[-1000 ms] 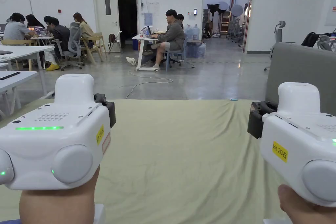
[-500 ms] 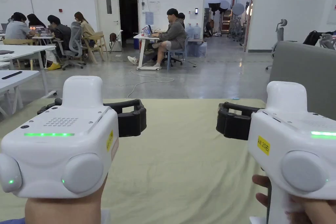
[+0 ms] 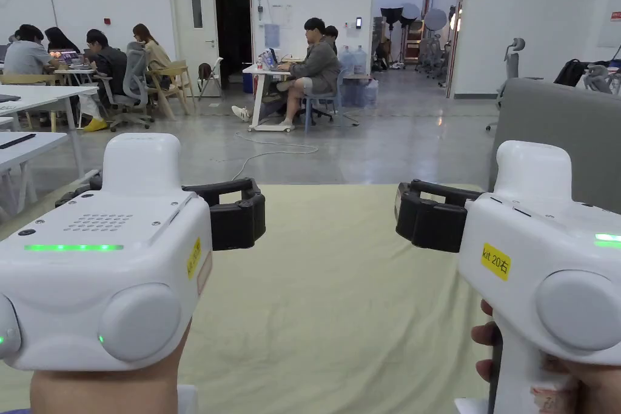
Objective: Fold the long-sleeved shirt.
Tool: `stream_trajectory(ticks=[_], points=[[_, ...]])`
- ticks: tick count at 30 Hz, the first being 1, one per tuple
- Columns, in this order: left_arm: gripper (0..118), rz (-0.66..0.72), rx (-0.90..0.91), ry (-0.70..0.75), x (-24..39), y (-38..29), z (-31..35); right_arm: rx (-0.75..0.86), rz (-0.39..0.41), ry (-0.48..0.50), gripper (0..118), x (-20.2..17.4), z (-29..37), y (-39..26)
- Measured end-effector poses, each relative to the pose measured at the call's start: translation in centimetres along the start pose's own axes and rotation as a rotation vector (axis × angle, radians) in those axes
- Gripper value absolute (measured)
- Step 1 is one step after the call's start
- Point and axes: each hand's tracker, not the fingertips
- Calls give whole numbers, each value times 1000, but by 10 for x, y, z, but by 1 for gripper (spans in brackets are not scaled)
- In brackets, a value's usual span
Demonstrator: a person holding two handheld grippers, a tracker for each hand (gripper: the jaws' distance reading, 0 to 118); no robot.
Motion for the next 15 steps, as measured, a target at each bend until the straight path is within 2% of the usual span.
stream_trajectory(ticks=[15], points=[[118, 2, -10, -23, 3, 3, 0, -3, -4, -5, 118, 3, 3, 1]])
